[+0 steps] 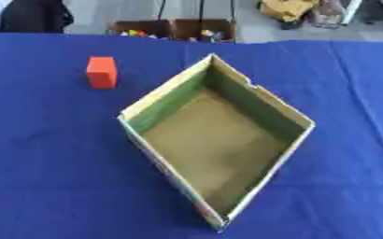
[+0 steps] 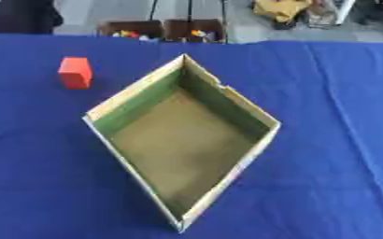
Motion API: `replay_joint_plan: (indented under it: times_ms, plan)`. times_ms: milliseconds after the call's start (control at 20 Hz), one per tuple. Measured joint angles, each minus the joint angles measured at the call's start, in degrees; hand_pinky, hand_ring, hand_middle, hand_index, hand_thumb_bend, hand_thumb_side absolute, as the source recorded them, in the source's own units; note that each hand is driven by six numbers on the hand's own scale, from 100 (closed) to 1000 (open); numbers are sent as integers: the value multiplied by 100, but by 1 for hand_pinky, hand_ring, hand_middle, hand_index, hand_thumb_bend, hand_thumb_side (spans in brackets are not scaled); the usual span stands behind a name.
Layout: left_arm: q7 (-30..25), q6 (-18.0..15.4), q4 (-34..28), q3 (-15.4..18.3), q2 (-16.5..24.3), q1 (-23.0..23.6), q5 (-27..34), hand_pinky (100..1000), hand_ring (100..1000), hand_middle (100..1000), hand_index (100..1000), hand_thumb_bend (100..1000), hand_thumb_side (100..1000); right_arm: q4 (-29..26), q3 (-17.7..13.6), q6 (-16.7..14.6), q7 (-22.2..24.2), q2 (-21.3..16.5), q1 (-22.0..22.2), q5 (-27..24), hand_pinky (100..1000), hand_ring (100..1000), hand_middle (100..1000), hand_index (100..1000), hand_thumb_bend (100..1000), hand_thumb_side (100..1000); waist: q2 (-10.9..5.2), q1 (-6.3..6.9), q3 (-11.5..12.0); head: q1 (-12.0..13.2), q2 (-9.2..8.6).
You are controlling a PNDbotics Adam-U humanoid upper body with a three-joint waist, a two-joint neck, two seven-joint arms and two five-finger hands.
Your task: Pick up objects on the table and place them in the box.
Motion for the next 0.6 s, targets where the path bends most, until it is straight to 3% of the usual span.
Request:
replay_joint_plan:
  times_ms: [300, 450, 600]
  plan:
    - [-25, 27, 0, 3, 98, 85, -68, 569, 642, 732, 906, 285, 894, 0, 0, 5, -5, 0, 6, 0, 730, 703, 791, 770, 100, 679, 0, 0, 0, -4, 0]
    - [-46, 166, 0, 22, 500, 246, -293, 577, 650, 746, 918, 281, 894, 0, 0, 7, -4, -1, 41, 0, 730, 703, 791, 770, 100, 678, 0, 11, -9, -2, -1]
    - [-52, 511, 0, 40, 1090, 376, -606, 588, 662, 755, 926, 265, 879, 0, 1, 13, 2, -2, 50, 0, 730, 703, 791, 770, 100, 678, -1, 52, -51, -1, -8]
